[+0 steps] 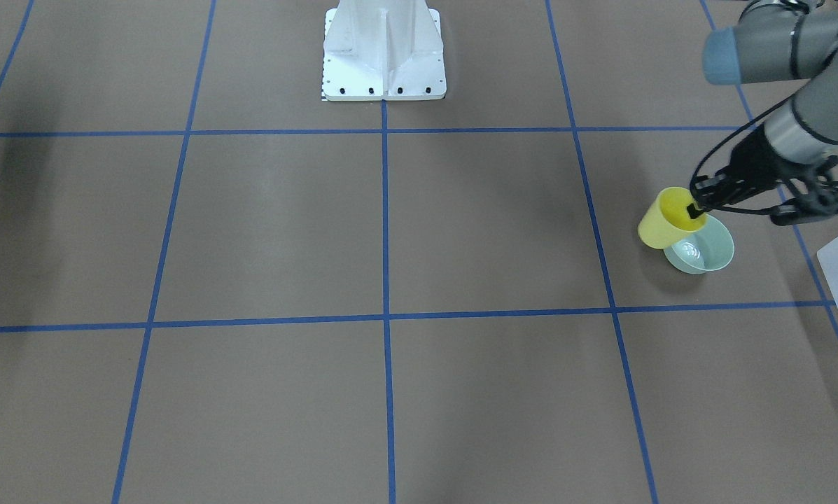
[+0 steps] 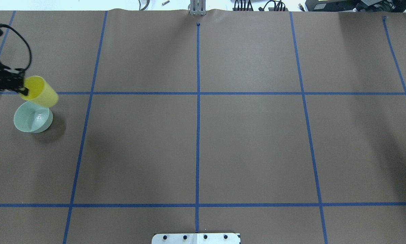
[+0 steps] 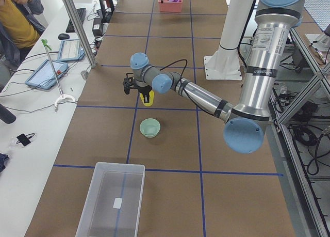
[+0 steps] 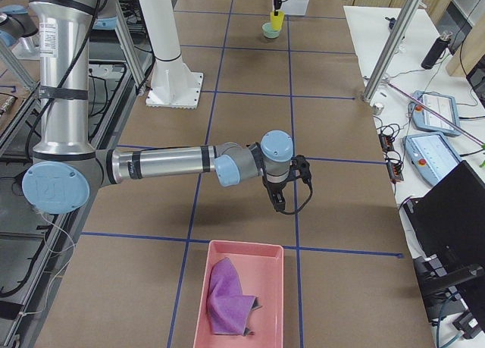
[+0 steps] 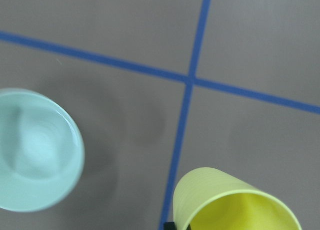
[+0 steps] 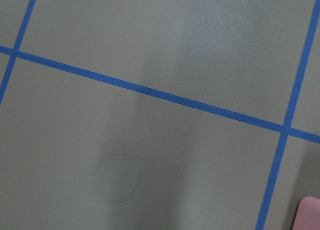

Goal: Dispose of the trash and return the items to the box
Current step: 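Grasp the yellow cup with the left gripper and lift it away, then lower the yellow cup into the clear box and release it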

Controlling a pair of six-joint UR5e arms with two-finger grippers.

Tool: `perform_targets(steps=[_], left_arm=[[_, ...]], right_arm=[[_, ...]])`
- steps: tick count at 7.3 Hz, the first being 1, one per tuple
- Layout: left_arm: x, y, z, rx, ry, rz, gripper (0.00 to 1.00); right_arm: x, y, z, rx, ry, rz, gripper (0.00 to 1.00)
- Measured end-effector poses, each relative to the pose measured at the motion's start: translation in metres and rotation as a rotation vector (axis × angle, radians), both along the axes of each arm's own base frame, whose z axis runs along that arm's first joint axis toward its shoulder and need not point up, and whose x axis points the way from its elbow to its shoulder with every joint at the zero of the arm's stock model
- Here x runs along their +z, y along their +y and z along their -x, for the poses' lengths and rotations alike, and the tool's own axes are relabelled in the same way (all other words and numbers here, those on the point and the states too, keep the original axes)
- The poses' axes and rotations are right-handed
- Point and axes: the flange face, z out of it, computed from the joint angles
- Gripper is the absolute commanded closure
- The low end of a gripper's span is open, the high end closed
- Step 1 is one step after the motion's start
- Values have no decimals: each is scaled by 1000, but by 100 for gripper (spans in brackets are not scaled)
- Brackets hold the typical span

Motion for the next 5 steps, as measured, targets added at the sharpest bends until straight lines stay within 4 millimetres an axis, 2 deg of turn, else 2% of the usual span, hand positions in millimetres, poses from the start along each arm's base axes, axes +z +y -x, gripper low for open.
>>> perform_targets(steps=[2, 3, 4, 5], left_arm=[[81, -21, 138, 51, -72, -59, 100], [120, -38, 198, 89, -82, -99, 100], [163, -55, 251, 116, -80, -124, 100], [205, -61, 283, 132, -75, -139, 100]], right_arm=[[-2, 0, 10, 5, -4, 5, 0], [-3, 0, 12, 3, -4, 5, 0], [-2, 0, 13, 2, -4, 6, 0], [-1, 0, 14, 1, -3, 7, 0]])
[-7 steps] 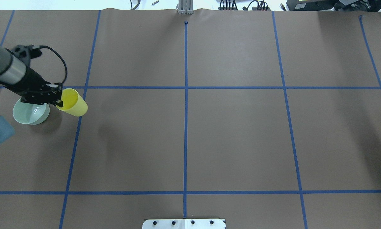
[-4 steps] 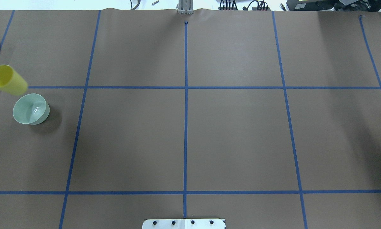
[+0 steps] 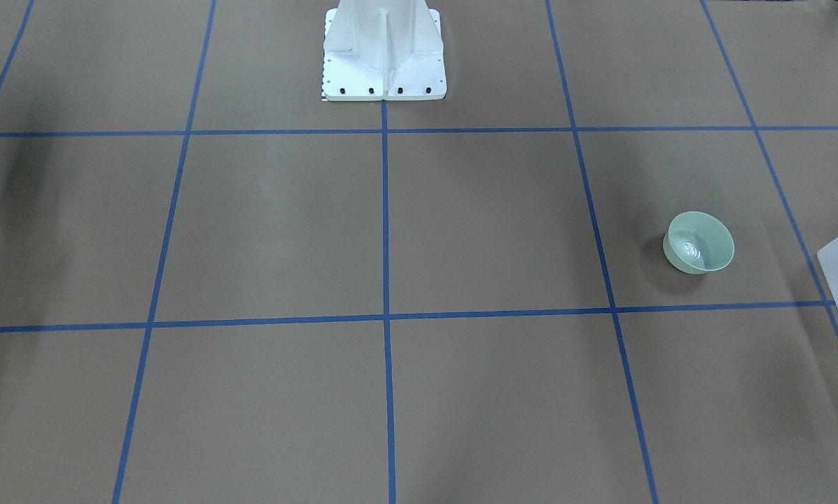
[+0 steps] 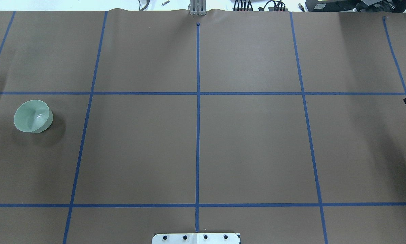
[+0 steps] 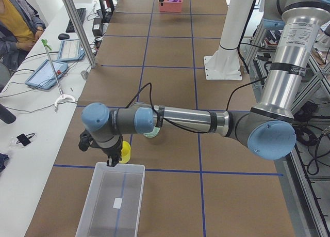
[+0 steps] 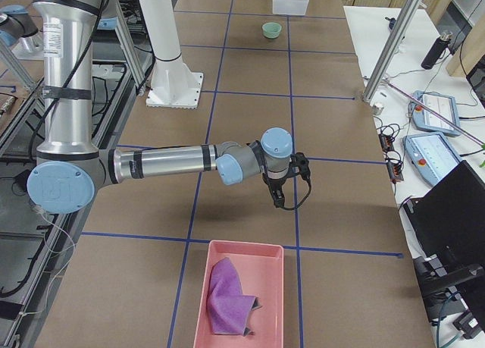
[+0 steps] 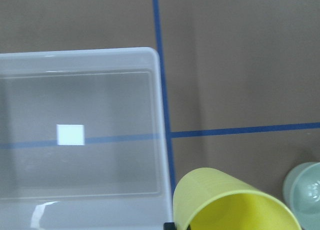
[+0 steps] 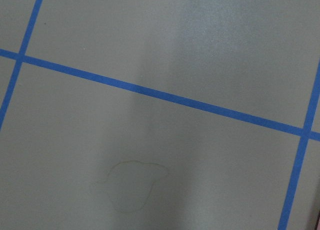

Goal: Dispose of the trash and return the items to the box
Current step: 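Lower the yellow cup into the clear box and release it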

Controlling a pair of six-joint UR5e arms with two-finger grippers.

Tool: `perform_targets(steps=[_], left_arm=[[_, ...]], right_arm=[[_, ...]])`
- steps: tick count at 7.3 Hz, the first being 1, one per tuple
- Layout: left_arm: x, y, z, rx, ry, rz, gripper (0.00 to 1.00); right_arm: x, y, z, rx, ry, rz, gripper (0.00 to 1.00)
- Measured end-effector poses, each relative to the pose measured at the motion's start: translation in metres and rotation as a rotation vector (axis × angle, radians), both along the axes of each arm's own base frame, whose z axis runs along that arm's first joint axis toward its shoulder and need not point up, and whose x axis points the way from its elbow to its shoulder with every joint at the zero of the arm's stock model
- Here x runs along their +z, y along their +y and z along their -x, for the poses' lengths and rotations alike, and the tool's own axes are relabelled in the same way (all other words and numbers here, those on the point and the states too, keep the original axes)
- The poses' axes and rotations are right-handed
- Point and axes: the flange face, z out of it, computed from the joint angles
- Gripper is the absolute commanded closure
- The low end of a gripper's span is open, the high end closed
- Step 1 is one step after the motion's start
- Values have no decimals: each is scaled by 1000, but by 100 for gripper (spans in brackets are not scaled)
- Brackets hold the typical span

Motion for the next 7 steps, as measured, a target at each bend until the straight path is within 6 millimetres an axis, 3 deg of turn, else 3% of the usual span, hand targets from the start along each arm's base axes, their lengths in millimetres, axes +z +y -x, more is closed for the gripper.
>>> perform_targets(steps=[1, 2, 4, 5, 7], left_arm=[[43, 0, 13, 0, 1, -9, 100], [78, 0, 11, -27, -2, 3, 100], [128, -1, -25, -86, -9, 27, 100], [142, 1, -42, -91, -8, 36, 100], [148, -1, -75, -81, -7, 43, 100]], right_arm=[[1, 0, 0, 0, 0, 2, 0], [1, 0, 0, 0, 0, 1, 0], [1, 0, 0, 2, -2, -4, 0], [1, 0, 0, 2, -3, -4, 0], [1, 0, 0, 3, -3, -4, 0]])
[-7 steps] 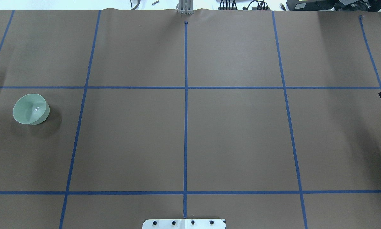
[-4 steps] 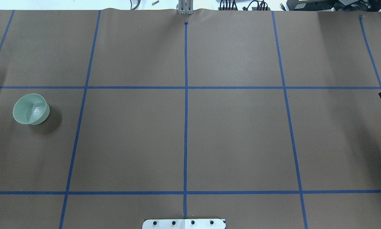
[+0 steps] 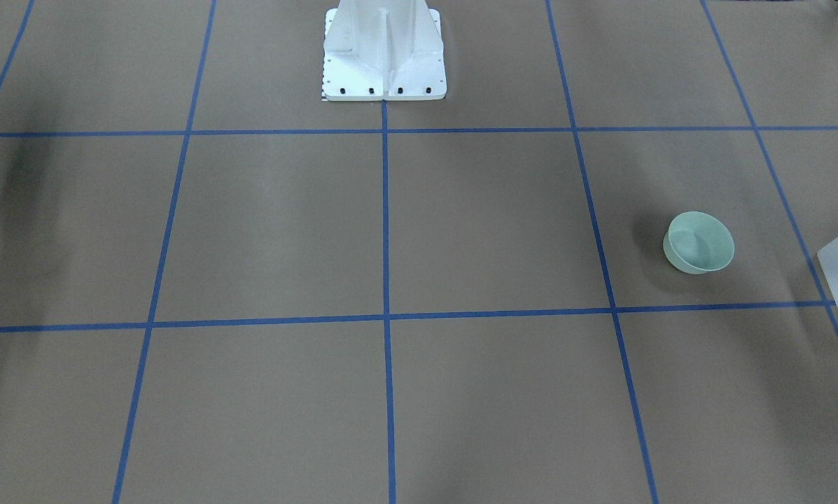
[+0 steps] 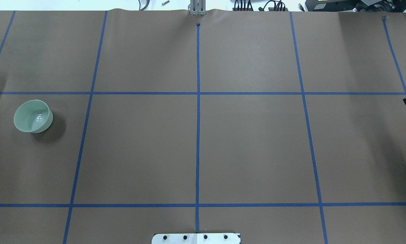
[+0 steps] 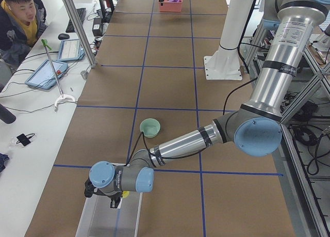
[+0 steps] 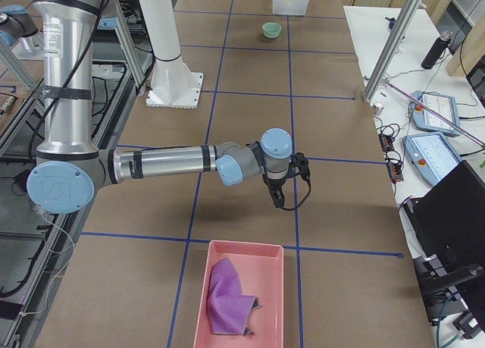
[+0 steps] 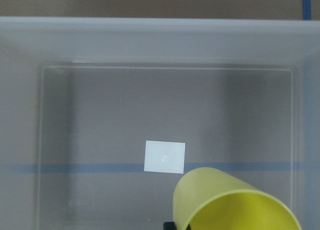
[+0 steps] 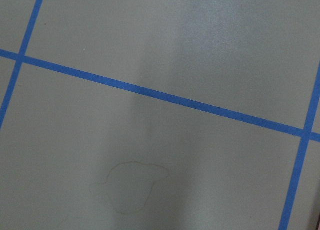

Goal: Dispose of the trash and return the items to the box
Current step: 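Lower the yellow cup into the clear box and release it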

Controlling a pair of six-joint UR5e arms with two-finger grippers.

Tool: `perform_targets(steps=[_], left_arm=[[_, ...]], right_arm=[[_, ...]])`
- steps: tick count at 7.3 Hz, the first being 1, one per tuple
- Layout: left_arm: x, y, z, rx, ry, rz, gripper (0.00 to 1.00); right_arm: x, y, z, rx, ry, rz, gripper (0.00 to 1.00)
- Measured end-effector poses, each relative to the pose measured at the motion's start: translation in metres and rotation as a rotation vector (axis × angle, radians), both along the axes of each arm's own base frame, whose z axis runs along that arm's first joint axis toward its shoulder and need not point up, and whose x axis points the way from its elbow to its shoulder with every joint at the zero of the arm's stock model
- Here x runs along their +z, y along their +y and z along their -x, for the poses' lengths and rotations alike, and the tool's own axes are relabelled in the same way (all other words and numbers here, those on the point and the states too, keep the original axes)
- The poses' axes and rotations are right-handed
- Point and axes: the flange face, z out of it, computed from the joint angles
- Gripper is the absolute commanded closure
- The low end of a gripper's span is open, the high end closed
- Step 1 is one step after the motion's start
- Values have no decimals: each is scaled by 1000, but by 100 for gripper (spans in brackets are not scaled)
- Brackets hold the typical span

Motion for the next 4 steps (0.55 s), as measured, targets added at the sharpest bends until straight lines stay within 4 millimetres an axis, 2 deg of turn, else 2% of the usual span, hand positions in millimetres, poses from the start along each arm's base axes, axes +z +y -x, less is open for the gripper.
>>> perform_targets(steps=[1, 3, 4], left_arm=[[-1, -2, -12, -2, 2, 6, 3], [-6, -4, -20, -2, 7, 4, 2], [-20, -10, -20, 0, 8, -20, 2]], right_arm=[[0, 0, 0, 0, 0, 1, 0], [1, 0, 0, 0, 0, 2, 0], [1, 1, 0, 0, 0, 2, 0]])
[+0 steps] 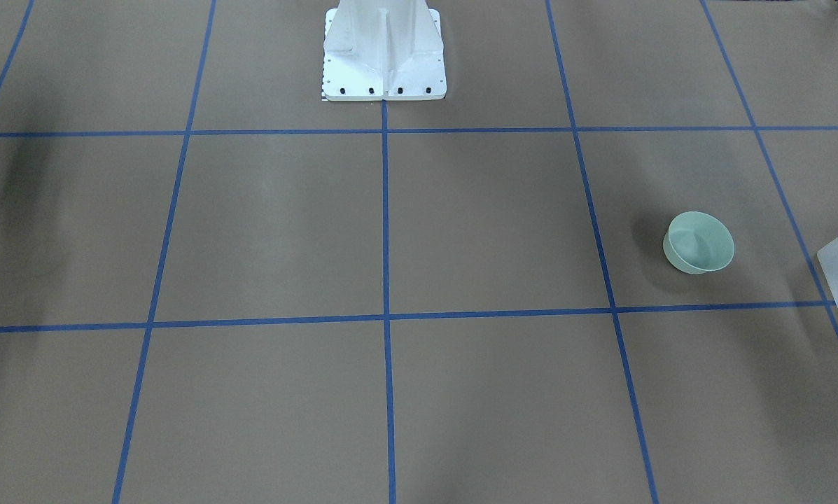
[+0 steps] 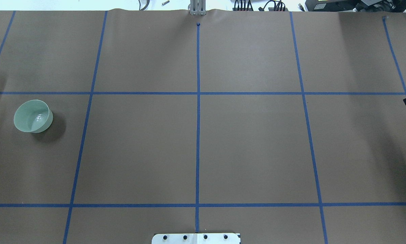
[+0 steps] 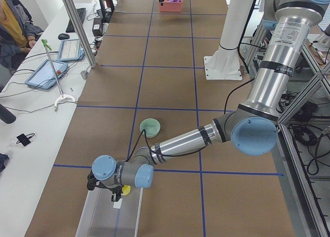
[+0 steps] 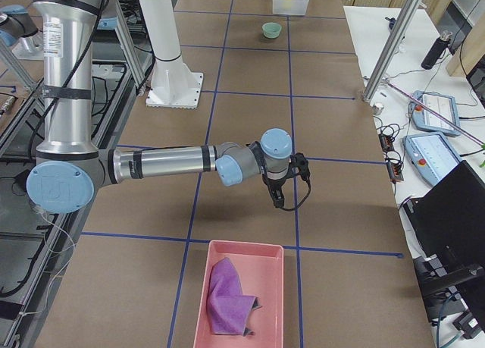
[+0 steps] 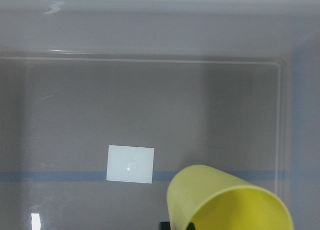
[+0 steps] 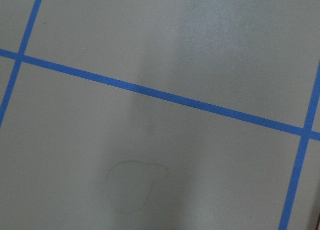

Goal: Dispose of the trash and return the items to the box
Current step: 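Lower the yellow cup into the clear box and release it, then bring the left gripper back to the green bowl rim and grasp it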

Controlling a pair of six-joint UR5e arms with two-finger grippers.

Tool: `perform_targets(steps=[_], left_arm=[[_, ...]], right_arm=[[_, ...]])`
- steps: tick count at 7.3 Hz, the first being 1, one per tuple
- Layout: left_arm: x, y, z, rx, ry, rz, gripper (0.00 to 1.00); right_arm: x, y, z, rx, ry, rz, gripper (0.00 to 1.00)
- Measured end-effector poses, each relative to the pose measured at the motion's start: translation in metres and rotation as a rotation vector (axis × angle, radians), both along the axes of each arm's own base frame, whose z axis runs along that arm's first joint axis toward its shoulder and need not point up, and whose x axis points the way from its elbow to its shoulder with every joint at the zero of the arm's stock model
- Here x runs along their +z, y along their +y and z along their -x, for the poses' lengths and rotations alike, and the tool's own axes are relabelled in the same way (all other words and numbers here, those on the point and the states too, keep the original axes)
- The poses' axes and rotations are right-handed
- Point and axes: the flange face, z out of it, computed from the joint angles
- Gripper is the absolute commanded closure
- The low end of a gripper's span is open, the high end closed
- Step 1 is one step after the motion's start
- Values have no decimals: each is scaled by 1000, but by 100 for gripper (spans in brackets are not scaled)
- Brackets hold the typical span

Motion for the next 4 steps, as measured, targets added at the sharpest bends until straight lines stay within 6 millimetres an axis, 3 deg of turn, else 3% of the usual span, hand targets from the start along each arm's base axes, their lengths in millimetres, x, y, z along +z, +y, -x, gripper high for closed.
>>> perform_targets(steps=[1, 3, 4], left_arm=[[-29, -11, 6, -9, 0, -26, 2], [-120, -15, 18, -49, -1, -49, 2], [-165, 1, -1, -73, 9, -29, 2]], right_arm=[[1, 1, 0, 0, 0, 1, 0], [3, 2, -1, 0, 2, 5, 0], [5, 3, -1, 0, 4, 9, 0]])
